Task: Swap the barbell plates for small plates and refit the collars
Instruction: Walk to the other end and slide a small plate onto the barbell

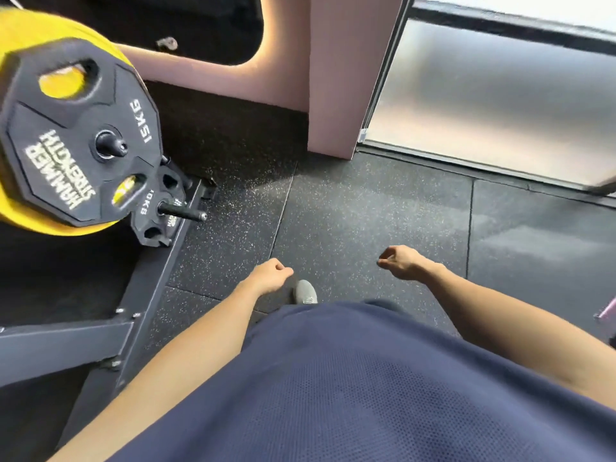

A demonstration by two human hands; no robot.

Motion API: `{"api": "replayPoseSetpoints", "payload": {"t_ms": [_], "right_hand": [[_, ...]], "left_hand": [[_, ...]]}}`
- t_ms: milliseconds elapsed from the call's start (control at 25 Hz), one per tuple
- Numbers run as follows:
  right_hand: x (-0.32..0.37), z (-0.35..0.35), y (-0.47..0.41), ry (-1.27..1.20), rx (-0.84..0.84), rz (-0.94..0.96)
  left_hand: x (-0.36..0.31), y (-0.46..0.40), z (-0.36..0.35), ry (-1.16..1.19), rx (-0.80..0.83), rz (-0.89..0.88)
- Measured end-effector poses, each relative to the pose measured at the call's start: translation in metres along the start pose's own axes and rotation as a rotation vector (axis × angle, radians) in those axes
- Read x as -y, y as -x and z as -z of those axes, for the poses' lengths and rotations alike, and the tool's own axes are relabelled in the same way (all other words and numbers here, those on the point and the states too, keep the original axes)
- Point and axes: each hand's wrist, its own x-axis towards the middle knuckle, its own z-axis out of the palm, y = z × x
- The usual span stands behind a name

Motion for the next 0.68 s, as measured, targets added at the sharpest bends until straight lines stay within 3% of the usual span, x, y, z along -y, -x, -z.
{"api": "replayPoseSetpoints", "payload": {"t_ms": [240,680], "right_hand": [[0.072,0.065,-0.078,0.224,0.090,0.173],[0.212,0.165,-0.171,0.624,0.285,0.680]], "left_hand": [[-0.010,-0.020,0.035,0.252,-0.089,0.128],[-0.074,-0.009,0.060,0.818,-0.588,0.387]]}}
